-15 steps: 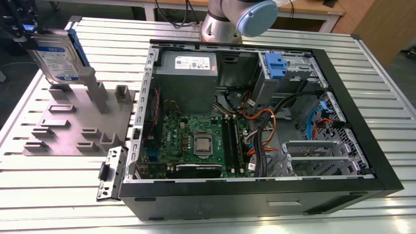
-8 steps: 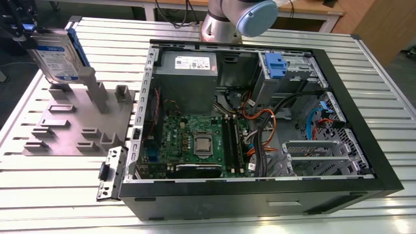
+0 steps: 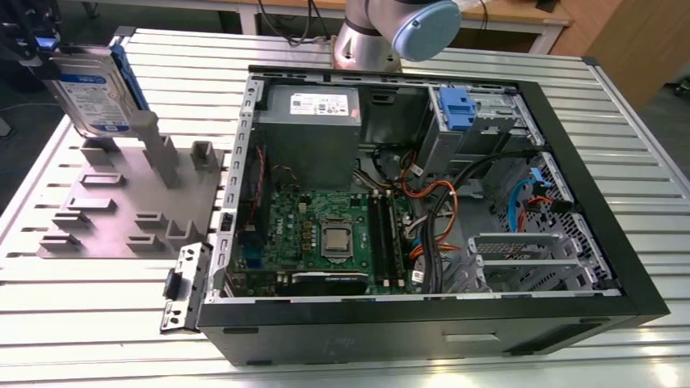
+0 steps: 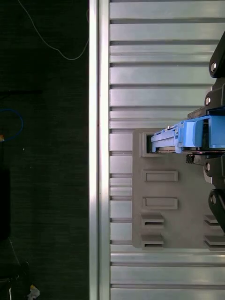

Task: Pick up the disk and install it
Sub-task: 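Pick up the disk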

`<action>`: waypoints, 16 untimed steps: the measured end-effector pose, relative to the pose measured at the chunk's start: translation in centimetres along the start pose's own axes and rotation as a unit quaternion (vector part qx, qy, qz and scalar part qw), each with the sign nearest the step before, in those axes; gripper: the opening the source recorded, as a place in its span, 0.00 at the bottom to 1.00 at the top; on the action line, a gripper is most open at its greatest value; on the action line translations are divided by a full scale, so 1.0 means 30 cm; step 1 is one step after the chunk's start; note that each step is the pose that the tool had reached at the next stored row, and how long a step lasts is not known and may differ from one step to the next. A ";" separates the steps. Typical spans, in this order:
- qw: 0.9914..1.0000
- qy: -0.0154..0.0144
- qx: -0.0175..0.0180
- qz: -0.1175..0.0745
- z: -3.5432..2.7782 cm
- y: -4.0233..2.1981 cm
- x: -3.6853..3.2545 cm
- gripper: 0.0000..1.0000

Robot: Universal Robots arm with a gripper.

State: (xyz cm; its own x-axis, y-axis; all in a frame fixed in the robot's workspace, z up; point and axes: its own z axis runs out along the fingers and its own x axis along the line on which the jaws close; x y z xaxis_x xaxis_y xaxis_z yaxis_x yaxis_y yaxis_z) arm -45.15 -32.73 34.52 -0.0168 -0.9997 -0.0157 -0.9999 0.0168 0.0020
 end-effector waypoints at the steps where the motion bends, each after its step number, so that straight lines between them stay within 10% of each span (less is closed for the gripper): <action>1: 1.000 0.000 0.000 0.000 -0.001 0.000 0.000 0.36; 16: 1.000 0.000 0.000 0.000 -0.022 0.000 0.000 0.36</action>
State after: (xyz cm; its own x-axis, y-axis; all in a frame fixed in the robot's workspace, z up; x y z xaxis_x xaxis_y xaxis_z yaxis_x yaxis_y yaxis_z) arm -45.15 -32.73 35.19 -0.0168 -0.9997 -0.0157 -0.9999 0.0167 0.0021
